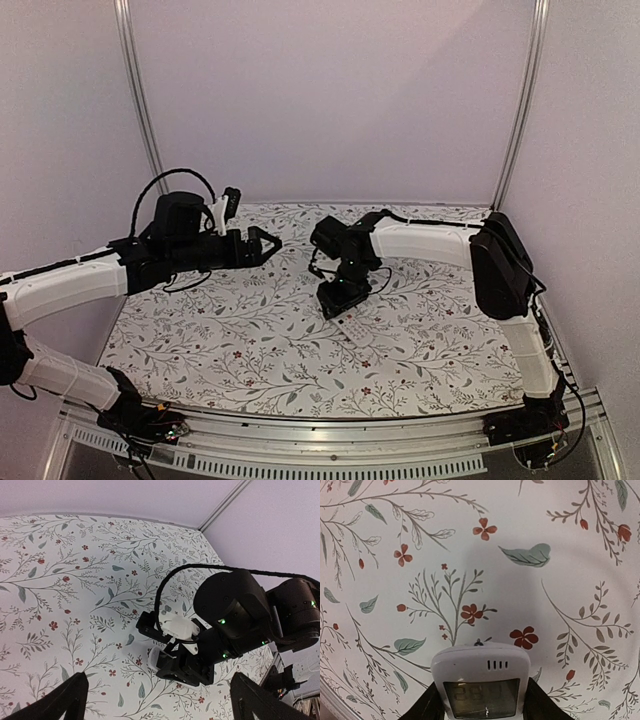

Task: Load the batteries into the remote control
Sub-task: Place the remote control at the center of the board.

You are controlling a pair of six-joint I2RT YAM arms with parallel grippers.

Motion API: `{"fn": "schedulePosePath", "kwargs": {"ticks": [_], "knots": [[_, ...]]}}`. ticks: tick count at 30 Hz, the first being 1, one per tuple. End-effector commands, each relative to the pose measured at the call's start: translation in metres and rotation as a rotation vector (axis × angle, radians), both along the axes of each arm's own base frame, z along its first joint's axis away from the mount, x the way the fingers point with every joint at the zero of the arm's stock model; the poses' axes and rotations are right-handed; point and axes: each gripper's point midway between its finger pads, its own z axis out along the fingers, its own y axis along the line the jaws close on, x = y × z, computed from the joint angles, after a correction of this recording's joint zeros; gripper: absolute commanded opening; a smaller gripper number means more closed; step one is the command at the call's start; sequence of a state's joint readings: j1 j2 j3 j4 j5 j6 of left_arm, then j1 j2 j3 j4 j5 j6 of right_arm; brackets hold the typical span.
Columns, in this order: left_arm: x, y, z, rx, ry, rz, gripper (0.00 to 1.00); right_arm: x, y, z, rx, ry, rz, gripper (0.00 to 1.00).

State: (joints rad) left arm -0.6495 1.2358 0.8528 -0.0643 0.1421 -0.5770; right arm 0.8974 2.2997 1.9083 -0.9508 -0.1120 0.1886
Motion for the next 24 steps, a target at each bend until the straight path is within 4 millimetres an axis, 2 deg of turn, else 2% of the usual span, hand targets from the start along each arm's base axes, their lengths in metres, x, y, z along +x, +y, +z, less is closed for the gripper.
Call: {"fn": "schedulePosePath", "kwargs": {"ticks": [1, 9, 11, 13, 14, 17, 21, 24], "knots": [[0.005, 0.006, -0.001, -0.007, -0.001, 0.018, 0.99, -0.011, 0.007, -0.003, 0.025, 0.055, 0.029, 0.54], [0.001, 0.006, 0.003, -0.024, -0.004, 0.013, 1.0, -0.015, 0.013, 0.026, 0.147, 0.083, 0.042, 0.64], [0.001, 0.006, 0.005, -0.028, -0.008, 0.013, 0.99, -0.011, 0.007, 0.037, 0.191, 0.071, 0.031, 0.63], [0.001, 0.007, 0.006, -0.026, -0.011, 0.013, 1.0, -0.005, -0.009, 0.042, 0.203, 0.048, 0.004, 0.63], [0.001, 0.007, 0.006, -0.023, -0.011, 0.014, 0.99, 0.001, -0.018, 0.051, 0.209, 0.015, -0.012, 0.63], [0.002, 0.009, 0.004, -0.012, -0.007, 0.023, 1.0, 0.014, -0.052, 0.058, 0.154, -0.077, -0.052, 0.63], [0.002, 0.01, 0.003, -0.001, -0.01, 0.029, 1.0, 0.018, -0.088, 0.052, 0.027, -0.17, -0.058, 0.63], [0.003, 0.01, 0.003, 0.0, -0.012, 0.028, 1.0, 0.014, -0.097, 0.038, -0.016, -0.16, -0.055, 0.63]]}}
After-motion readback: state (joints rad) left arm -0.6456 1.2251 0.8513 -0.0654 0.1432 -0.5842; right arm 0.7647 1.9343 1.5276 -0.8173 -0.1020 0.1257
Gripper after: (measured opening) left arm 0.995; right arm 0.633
